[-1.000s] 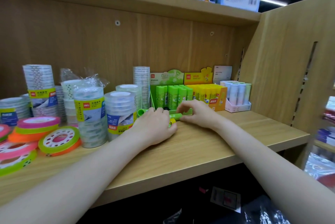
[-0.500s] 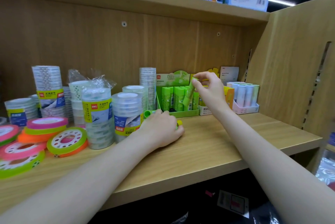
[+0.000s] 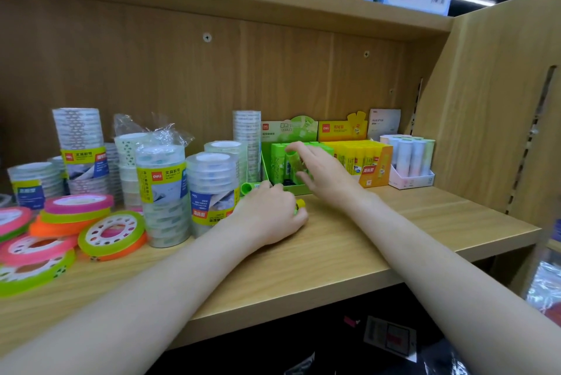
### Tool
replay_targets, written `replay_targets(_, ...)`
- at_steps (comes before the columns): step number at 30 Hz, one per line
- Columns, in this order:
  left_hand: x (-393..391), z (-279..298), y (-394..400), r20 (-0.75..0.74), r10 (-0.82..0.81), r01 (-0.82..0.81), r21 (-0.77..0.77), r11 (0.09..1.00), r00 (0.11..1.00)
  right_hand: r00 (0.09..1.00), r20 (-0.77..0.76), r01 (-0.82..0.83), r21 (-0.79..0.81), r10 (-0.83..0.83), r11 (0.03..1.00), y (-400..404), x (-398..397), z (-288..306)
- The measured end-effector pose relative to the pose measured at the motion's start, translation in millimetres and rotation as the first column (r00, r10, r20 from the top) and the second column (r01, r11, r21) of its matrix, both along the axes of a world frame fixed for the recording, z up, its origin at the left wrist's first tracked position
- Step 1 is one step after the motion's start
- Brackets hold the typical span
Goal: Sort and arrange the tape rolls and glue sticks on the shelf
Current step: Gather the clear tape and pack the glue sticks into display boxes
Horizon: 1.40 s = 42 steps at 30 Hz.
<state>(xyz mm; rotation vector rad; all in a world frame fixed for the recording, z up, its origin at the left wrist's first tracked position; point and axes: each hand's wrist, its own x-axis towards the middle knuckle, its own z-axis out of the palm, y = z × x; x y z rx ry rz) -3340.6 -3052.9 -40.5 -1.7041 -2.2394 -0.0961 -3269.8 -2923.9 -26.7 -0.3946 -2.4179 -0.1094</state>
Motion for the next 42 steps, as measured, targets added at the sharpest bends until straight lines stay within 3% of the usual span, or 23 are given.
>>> replay_targets(3, 0.0, -0.6, 0.1, -0.004, 0.0, 0.0, 0.005, 1.0, 1.0, 0.948, -0.302, -0.117, -0.045, 0.098, 0.992, 2.7, 6.4, 4.0)
replay_targets(5, 0.0, -0.1, 0.6, -0.011, -0.002, 0.002, 0.013, 1.0, 1.0, 0.91, -0.404, -0.132, -0.079, 0.089, 0.988, 6.3, 11.2, 5.7)
replay_targets(10, -0.8, -1.3, 0.7, -0.004, 0.001, -0.001, 0.014, 1.0, 1.0, 0.944, -0.321, 0.049, -0.077, -0.071, 0.996, 8.5, 14.4, 4.2)
replay_targets(22, -1.4, -2.1, 1.0, -0.006, -0.021, 0.021, 0.026, 0.999, 1.0, 0.847, -0.531, -0.121, -0.184, 0.005, 0.976, 11.5, 14.3, 7.5)
replay_targets(28, -1.4, -2.7, 1.3, -0.01, -0.025, 0.025, 0.035, 0.999, 1.0, 0.93, -0.367, -0.057, -0.166, -0.008, 0.984, 6.5, 6.5, 4.9)
replay_targets(33, -0.5, -1.9, 0.1, -0.023, -0.028, 0.028, 0.032, 0.999, 0.999, 0.973, -0.139, 0.186, -0.008, -0.185, 0.983, 11.7, 0.5, 2.9)
replay_targets(36, -0.1, -1.6, -0.9, -0.041, -0.022, 0.023, 0.009, 1.0, 0.999, 0.951, -0.126, 0.288, 0.031, -0.282, 0.957, 9.9, -1.3, 3.2)
replay_targets(39, 0.4, -1.6, -1.6, -0.029, -0.027, 0.028, 0.019, 0.999, 0.999, 0.96, -0.084, 0.262, -0.045, -0.265, 0.964, 14.2, 2.1, -2.0)
replay_targets(42, 1.4, -0.9, -2.4, 0.005, -0.026, 0.025, 0.043, 0.999, 1.0, 0.949, -0.275, 0.093, -0.231, -0.156, 0.969, 15.5, 17.8, -4.9)
